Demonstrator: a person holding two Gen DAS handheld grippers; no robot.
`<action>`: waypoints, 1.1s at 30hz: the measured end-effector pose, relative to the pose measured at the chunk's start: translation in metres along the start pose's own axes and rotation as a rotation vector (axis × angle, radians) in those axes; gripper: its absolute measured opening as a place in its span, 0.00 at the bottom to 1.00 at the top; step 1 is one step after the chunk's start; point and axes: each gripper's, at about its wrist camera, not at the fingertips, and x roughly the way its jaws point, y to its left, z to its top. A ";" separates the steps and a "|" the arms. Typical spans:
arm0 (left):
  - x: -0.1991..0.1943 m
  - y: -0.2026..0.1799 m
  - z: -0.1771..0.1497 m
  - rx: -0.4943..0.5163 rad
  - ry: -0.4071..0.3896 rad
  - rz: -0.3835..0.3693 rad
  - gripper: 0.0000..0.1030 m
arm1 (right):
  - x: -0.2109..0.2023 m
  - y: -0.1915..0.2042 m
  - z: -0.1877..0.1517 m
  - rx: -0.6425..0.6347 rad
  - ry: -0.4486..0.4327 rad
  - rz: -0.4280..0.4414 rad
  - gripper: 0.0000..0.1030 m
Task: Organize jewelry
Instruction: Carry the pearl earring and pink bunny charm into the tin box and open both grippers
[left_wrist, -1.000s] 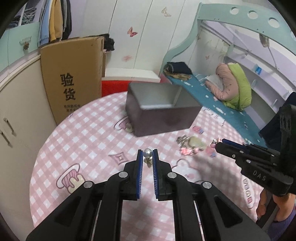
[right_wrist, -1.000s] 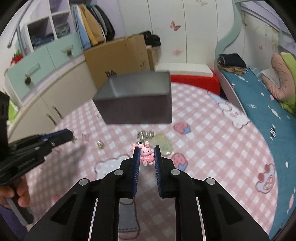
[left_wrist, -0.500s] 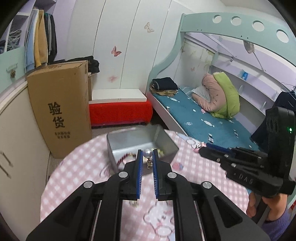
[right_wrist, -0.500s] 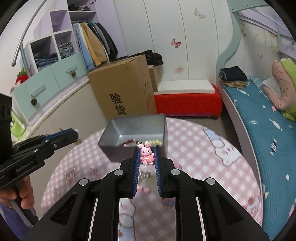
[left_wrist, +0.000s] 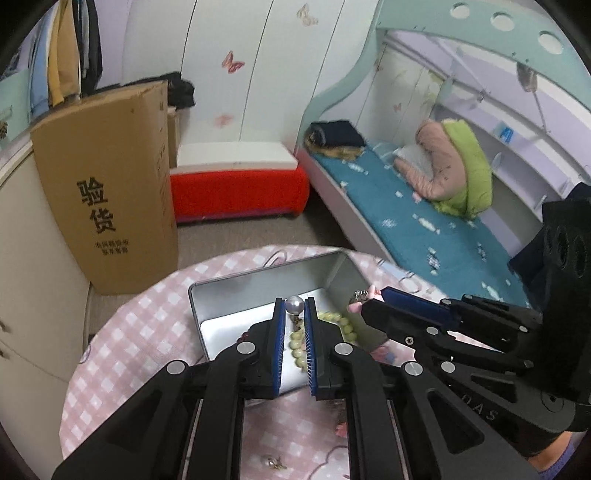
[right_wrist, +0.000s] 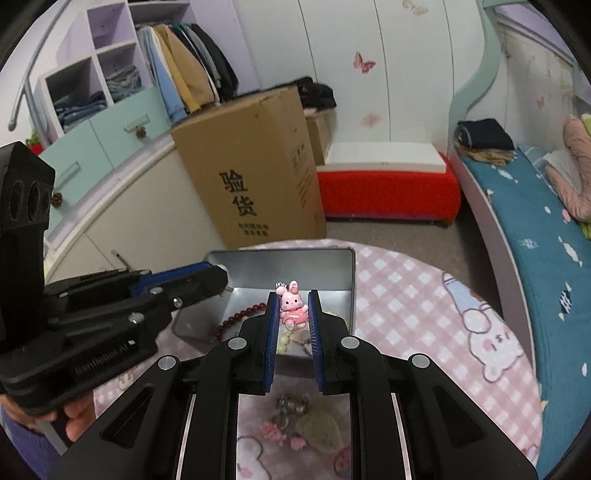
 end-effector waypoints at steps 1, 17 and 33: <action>0.005 0.000 -0.001 0.004 0.009 0.008 0.08 | 0.006 -0.001 -0.001 0.002 0.010 0.002 0.16; 0.027 0.013 -0.010 -0.017 0.058 0.038 0.09 | 0.029 -0.001 -0.005 0.005 0.051 0.009 0.16; 0.006 0.016 -0.009 -0.043 0.020 0.043 0.28 | 0.025 -0.005 -0.012 0.032 0.050 0.018 0.17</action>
